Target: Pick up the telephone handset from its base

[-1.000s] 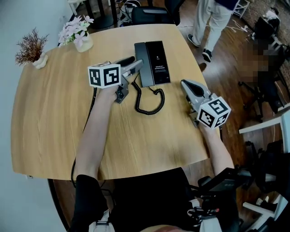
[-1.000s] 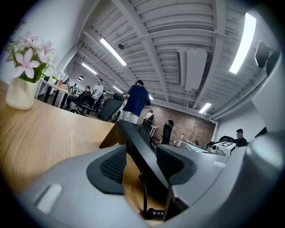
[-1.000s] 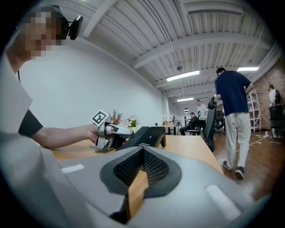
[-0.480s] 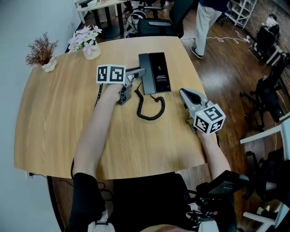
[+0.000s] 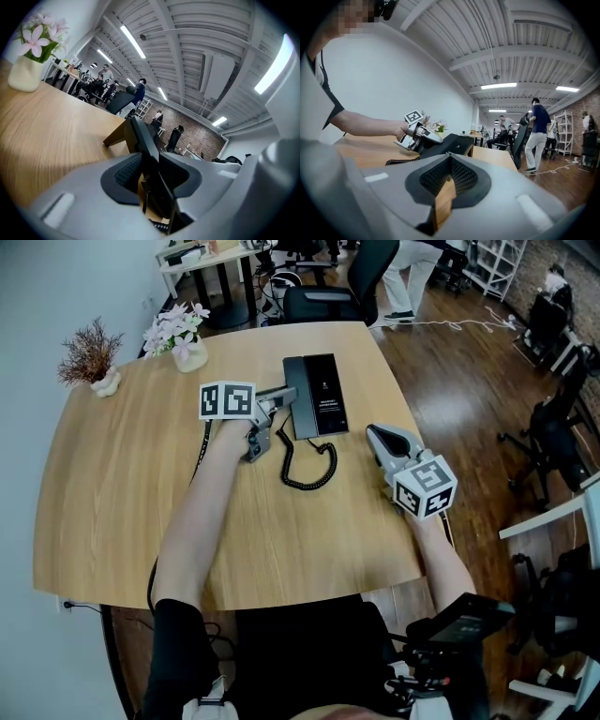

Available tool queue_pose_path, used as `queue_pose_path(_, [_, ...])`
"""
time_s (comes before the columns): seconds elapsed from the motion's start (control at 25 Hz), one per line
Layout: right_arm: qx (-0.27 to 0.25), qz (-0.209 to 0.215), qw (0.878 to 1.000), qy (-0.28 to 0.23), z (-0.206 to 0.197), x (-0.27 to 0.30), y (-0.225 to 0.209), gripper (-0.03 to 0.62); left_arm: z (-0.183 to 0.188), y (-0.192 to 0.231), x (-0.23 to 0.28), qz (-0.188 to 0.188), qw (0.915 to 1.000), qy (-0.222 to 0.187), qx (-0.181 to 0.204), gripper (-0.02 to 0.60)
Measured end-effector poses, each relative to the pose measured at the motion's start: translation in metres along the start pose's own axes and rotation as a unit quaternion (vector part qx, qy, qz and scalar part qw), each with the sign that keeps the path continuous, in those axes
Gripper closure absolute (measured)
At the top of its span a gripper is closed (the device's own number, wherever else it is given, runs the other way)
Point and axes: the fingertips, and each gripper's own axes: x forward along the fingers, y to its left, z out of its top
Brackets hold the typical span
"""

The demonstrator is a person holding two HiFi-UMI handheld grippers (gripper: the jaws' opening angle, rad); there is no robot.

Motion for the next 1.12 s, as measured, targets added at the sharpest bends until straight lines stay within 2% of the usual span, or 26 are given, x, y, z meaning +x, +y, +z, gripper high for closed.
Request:
queue_pose_path(0.12, [-0.009, -0.004, 1.0, 0.001, 0.001, 0.0, 0.0, 0.591, 0.003, -0.002, -0.004, -0.017, 0.9991, -0.026, -0.027, 0.48])
queue_pose_path(0.28, [-0.008, -0.008, 1.0, 0.001, 0.001, -0.002, -0.002, 0.591, 0.009, -0.015, -0.008, -0.058, 0.9945, -0.066, -0.058, 0.5])
queue_pose_path(0.56, [-0.008, -0.012, 1.0, -0.002, 0.001, -0.005, -0.005, 0.591, 0.022, -0.041, -0.021, -0.131, 0.9831, -0.11, -0.066, 0.512])
queue_pose_path(0.8, [-0.013, -0.014, 1.0, -0.006, 0.002, -0.007, -0.004, 0.591, 0.037, -0.064, -0.046, -0.197, 0.9565, -0.172, -0.129, 0.512])
queue_pose_path(1.0, [-0.038, -0.021, 0.999, -0.018, 0.009, -0.009, -0.002, 0.591, 0.057, -0.102, -0.073, -0.255, 0.9379, -0.203, -0.12, 0.512])
queue_pose_path(1.12, [-0.053, -0.027, 0.998, -0.024, 0.013, -0.012, -0.003, 0.591, 0.063, -0.131, -0.09, -0.28, 0.9312, -0.208, -0.105, 0.512])
